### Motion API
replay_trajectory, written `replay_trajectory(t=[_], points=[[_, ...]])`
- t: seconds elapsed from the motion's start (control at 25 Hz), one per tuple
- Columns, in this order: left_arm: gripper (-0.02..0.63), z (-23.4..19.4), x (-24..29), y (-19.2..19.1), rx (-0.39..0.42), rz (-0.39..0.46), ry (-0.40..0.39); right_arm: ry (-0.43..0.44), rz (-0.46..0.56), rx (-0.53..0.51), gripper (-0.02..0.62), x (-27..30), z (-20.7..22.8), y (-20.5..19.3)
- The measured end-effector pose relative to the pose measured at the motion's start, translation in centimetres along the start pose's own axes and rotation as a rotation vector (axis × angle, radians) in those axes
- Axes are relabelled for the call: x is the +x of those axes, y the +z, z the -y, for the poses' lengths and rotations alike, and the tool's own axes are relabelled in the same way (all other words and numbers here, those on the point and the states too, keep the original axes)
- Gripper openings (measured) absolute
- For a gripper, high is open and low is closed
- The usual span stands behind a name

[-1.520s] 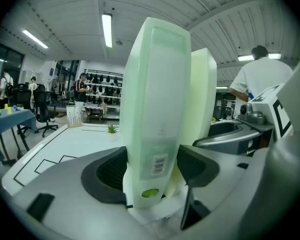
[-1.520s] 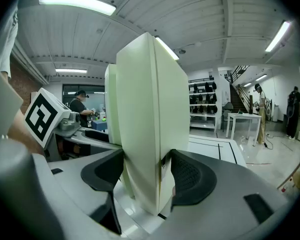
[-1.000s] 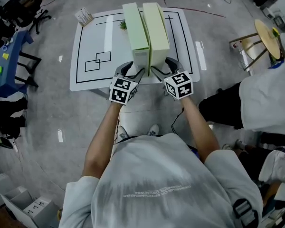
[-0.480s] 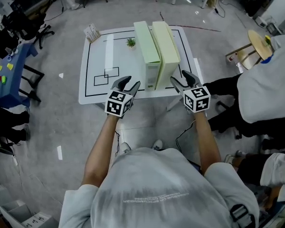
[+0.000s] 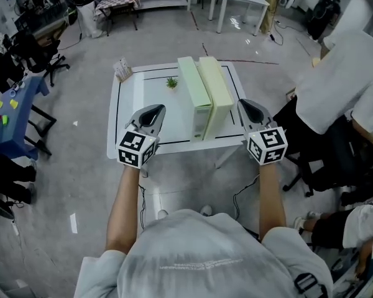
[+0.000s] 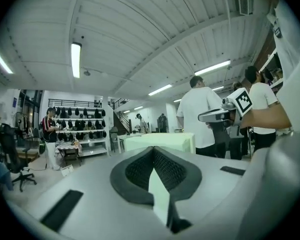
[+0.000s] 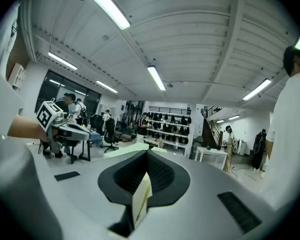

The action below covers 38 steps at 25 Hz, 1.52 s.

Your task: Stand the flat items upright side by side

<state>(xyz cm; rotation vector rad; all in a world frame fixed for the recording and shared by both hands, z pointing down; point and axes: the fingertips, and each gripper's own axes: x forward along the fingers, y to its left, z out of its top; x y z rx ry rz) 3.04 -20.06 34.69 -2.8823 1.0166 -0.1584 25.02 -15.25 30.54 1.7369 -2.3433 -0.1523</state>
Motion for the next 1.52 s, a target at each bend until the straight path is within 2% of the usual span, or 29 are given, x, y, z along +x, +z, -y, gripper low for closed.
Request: replay_trajectory(t=[0.2, 0.52, 0.72, 0.96, 1.2, 1.52], points=[[0.018, -1.1, -1.6, 5.0, 0.020, 0.088, 0.017, 0.000, 0.058, -0.051, 0.028, -0.8, -1.1, 4.4], [0.018, -0.6, -2.7, 8.9, 0.091, 0.145, 0.001, 0.011, 0.079, -0.086, 0.028, -1.3, -2.2, 6.6], [0.020, 0.0, -3.1, 10.5, 0.189, 0.160, 0.031, -0.013, 0.084, -0.118, 0.028, -1.7, -2.2, 7.4], [0.020, -0.5, -2.9, 9.1, 0.109, 0.125, 0.041, 0.006, 0.061, -0.129, 0.028, -1.5, -2.8, 6.5], [0.020, 0.6, -2.2, 7.9, 0.163, 0.070, 0.024, 0.000, 0.030, -0.115, 0.028, -1.2, -2.6, 4.8], [0.020, 1.1, -1.9, 6.6, 0.133, 0.037, 0.001, 0.014, 0.009, -0.124, 0.028, -0.4, -3.3, 4.2]])
